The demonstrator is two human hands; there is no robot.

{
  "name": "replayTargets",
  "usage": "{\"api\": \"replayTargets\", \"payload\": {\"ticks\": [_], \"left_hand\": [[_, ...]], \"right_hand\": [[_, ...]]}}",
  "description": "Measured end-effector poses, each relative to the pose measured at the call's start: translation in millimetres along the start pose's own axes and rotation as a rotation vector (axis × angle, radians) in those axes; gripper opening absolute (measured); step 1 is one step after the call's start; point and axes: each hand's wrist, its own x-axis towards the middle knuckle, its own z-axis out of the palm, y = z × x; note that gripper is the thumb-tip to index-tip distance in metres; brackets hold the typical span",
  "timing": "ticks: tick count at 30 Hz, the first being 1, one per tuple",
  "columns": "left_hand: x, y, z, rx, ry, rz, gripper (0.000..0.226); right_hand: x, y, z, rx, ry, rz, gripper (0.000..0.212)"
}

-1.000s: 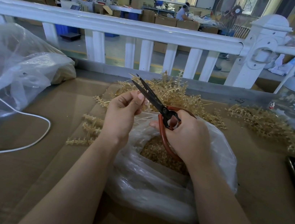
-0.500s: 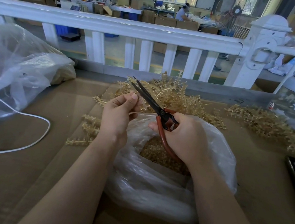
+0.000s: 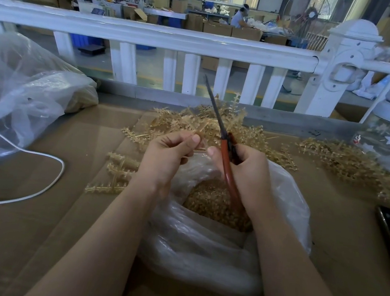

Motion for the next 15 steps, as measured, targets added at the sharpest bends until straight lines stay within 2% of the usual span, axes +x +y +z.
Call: {"api": "replayTargets", "payload": {"ticks": [3, 6, 9, 15], "left_hand": [[-0.1, -0.3, -0.2, 0.012, -0.042, -0.005, 0.006], [0.6, -0.5, -0.4, 0.02, -0.068, -0.008, 0.007], [0.9, -0.2, 0.3, 0.053, -0.083, 0.012, 0.01], [-0.3, 0.7, 2.1, 0.016, -0.055, 0.01, 0.012]], "right_hand": [[1.9, -3.5, -0.3, 0.098, -0.044, 0.035, 0.017], [2.2, -7.8, -1.3, 0.176, -0.064, 0.093, 0.007], [2.0, -10.6, -2.2, 0.236, -0.067, 0.108, 0.005], [2.6, -9.1, -1.0, 0.133, -0.033, 0.067, 0.006]]}}
